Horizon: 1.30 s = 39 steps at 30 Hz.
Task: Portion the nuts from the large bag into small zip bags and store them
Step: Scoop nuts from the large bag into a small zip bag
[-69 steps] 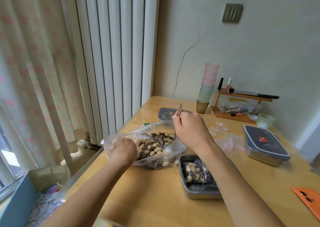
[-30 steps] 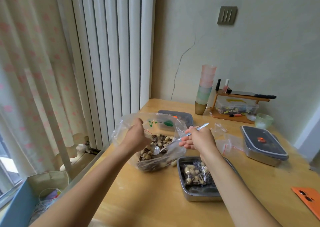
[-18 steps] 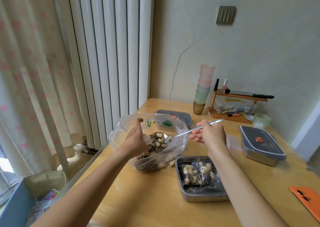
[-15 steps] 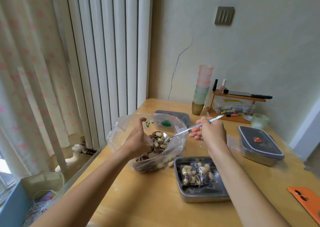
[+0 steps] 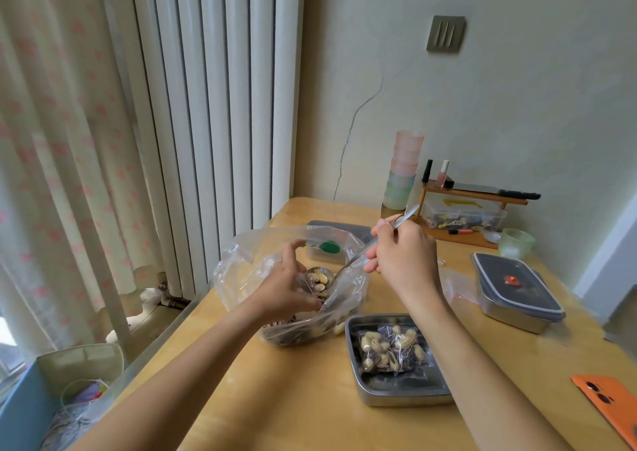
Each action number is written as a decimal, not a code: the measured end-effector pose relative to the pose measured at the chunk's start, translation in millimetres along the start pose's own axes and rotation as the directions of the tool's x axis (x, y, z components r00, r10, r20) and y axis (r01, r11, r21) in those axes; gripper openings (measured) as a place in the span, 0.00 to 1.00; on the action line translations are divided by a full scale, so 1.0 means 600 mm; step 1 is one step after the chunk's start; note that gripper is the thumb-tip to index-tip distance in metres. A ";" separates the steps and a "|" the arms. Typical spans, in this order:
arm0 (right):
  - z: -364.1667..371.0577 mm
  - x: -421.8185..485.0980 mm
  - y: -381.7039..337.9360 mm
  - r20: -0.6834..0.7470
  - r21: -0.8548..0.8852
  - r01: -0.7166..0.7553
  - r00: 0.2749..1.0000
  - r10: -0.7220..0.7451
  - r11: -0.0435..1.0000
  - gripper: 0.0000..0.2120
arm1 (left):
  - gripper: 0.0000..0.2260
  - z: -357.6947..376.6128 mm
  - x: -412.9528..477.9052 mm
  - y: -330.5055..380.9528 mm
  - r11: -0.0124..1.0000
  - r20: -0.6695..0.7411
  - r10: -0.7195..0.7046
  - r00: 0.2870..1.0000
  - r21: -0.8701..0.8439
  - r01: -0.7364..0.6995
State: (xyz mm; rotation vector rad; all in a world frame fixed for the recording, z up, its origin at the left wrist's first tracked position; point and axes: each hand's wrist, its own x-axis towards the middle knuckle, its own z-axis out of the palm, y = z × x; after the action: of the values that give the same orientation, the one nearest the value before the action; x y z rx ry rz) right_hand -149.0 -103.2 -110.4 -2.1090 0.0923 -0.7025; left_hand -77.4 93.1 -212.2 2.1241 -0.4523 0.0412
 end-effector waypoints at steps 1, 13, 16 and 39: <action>-0.001 -0.001 -0.002 0.004 -0.004 0.022 1.000 -0.021 1.000 0.16 | 0.47 -0.002 -0.001 0.001 1.000 -0.014 -0.001 1.000 0.028 0.002; -0.008 -0.011 -0.034 0.038 -0.028 0.319 0.947 -0.318 0.947 0.14 | 0.23 -0.010 -0.008 -0.004 0.832 -0.095 -0.020 0.995 0.550 0.069; -0.007 -0.008 -0.036 0.063 -0.058 0.391 0.920 -0.387 0.919 0.15 | 0.26 -0.009 -0.009 -0.009 0.835 -0.115 0.010 0.993 0.548 0.055; 0.019 -0.015 -0.034 0.195 -0.074 0.667 0.739 -0.645 0.741 0.17 | 0.24 0.003 -0.014 -0.031 0.979 -0.246 -0.085 0.965 0.161 0.128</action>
State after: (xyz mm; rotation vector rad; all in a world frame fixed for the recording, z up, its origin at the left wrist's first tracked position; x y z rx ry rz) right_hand -154.2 -79.5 -103.6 -2.3258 -0.7611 -0.9508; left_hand -79.0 103.3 -229.8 2.2773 -0.1965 0.2808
